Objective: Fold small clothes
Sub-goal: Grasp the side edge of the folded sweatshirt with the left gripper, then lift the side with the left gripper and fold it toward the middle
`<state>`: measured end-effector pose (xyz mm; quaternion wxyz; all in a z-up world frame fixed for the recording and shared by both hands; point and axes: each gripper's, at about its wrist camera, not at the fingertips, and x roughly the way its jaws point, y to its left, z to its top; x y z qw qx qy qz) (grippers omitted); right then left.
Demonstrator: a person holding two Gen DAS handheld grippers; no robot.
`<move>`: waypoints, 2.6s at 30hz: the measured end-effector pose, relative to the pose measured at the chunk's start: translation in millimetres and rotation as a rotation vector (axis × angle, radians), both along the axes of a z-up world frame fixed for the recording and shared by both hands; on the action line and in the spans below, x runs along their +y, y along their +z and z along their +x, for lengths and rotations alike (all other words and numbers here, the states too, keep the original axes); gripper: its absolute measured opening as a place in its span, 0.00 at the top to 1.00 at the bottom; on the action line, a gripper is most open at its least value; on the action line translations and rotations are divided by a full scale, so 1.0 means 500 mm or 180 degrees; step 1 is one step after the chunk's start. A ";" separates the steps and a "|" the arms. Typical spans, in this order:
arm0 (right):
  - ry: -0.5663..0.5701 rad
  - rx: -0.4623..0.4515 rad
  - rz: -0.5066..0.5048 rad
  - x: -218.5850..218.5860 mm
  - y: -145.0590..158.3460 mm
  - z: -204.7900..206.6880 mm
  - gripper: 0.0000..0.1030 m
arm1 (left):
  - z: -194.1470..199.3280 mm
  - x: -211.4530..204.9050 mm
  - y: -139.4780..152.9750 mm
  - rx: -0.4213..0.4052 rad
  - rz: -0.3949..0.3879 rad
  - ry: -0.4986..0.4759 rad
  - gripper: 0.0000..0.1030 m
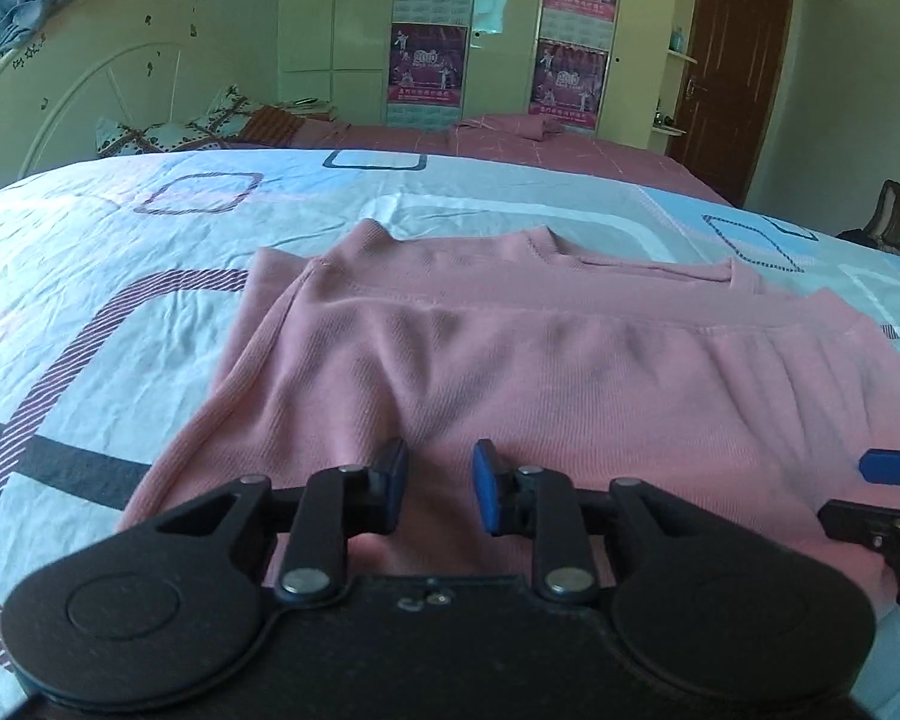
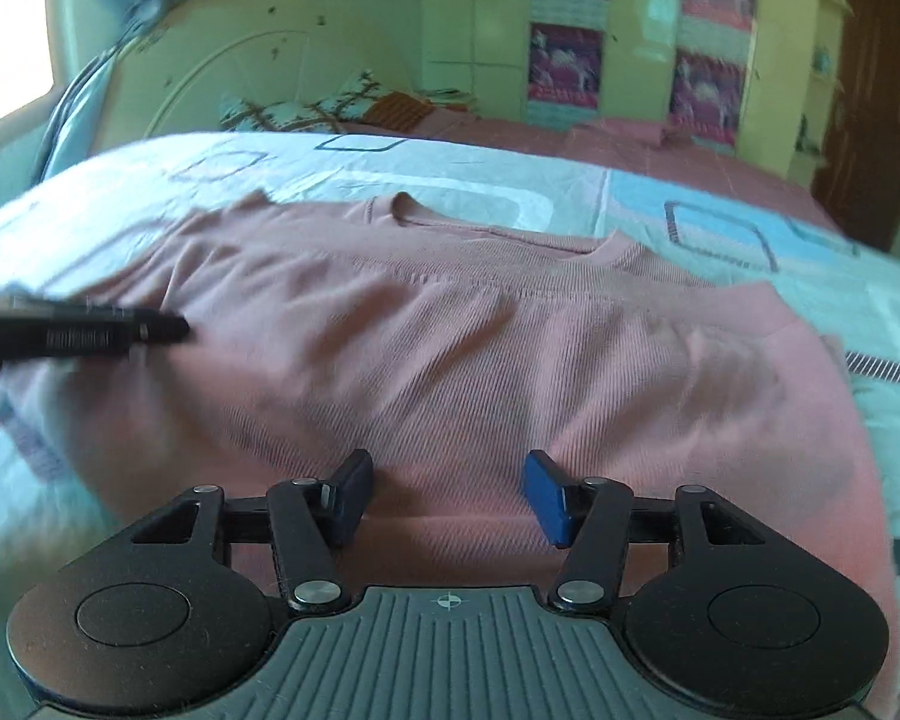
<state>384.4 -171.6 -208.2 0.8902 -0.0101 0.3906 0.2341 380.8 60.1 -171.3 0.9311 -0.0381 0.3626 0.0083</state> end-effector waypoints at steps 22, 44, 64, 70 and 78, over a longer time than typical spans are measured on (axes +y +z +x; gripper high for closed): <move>-0.0371 0.0123 0.0067 -0.070 0.017 -0.047 0.46 | -0.091 0.025 0.032 0.0062 -0.0064 0.0217 0.69; -0.0810 0.0332 0.0224 -0.096 0.063 -0.058 0.45 | -0.080 0.058 0.037 0.0393 -0.0465 0.0113 0.37; -0.0708 0.0132 0.0348 0.071 0.113 0.028 0.21 | -0.169 0.184 -0.013 0.0564 -0.2479 0.0683 0.22; -0.0657 0.0163 0.0189 0.111 0.077 0.060 0.29 | -0.094 0.195 -0.063 0.0182 -0.2969 0.0814 0.25; -0.0711 0.0265 -0.0137 0.136 0.006 0.083 0.38 | -0.006 0.195 -0.113 0.0013 -0.2986 0.0926 0.85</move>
